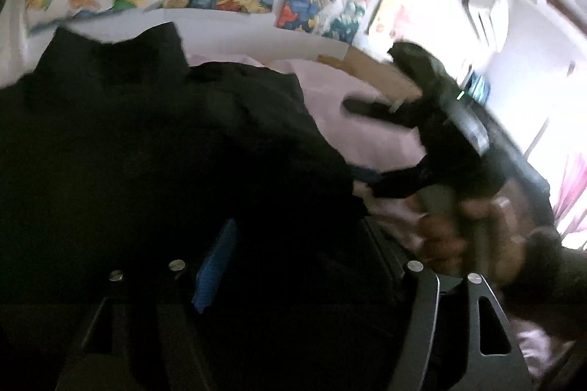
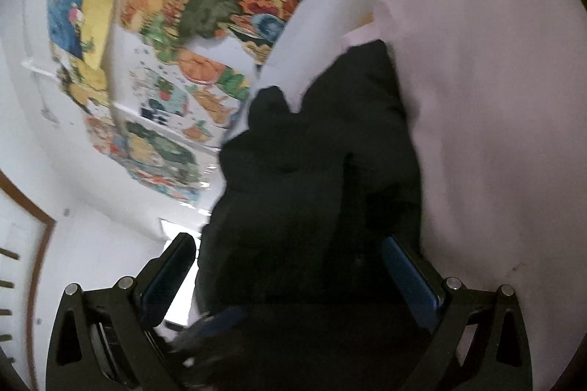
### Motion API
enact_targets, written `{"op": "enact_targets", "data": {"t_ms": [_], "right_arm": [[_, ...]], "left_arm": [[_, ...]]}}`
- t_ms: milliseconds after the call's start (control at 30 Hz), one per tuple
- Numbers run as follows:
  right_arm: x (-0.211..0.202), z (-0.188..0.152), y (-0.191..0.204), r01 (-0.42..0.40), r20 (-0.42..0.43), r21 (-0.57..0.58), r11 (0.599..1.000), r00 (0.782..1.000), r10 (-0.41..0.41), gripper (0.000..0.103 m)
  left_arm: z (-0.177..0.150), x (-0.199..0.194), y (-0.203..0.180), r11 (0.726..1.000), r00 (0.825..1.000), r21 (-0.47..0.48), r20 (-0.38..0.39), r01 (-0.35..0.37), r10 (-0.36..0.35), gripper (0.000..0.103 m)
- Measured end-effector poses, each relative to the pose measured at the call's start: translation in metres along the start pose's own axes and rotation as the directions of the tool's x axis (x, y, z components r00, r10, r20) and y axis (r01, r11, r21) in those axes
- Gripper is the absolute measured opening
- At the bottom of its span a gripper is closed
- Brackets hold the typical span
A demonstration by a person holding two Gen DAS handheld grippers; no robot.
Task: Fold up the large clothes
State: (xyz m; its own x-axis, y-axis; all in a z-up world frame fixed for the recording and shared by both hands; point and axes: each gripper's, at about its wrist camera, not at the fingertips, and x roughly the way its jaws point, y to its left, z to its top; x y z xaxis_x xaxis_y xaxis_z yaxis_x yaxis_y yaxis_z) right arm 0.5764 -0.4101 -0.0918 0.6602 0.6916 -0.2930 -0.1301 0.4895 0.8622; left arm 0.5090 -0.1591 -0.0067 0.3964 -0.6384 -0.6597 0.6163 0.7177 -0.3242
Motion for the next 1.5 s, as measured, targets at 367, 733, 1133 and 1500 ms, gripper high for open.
{"op": "enact_targets", "data": {"t_ms": [367,733,1133,1500], "right_arm": [[0.013,-0.011,0.025,0.218,0.029,-0.167,0.962,0.976,-0.216,0.049],[-0.016,-0.005,0.064,0.396,0.224,-0.317,0.862,0.914,-0.337,0.006],[0.016,-0.029,0.073,0.649,0.382,-0.533,0.542,0.757,-0.531,0.034],[0.102,-0.068,0.127,0.427,0.221,-0.786,0.447,0.870,-0.442,0.056]], "left_arm": [[-0.012,-0.127,0.093,0.848,0.839,-0.199,0.152,-0.491,0.522,0.063],[-0.029,-0.162,0.174,0.747,0.763,-0.348,0.121,-0.566,0.635,0.063],[-0.020,-0.128,0.167,0.785,0.786,-0.229,0.109,-0.576,0.608,0.064],[0.013,-0.047,0.128,0.850,0.847,-0.032,0.075,-0.526,0.527,0.075]]}}
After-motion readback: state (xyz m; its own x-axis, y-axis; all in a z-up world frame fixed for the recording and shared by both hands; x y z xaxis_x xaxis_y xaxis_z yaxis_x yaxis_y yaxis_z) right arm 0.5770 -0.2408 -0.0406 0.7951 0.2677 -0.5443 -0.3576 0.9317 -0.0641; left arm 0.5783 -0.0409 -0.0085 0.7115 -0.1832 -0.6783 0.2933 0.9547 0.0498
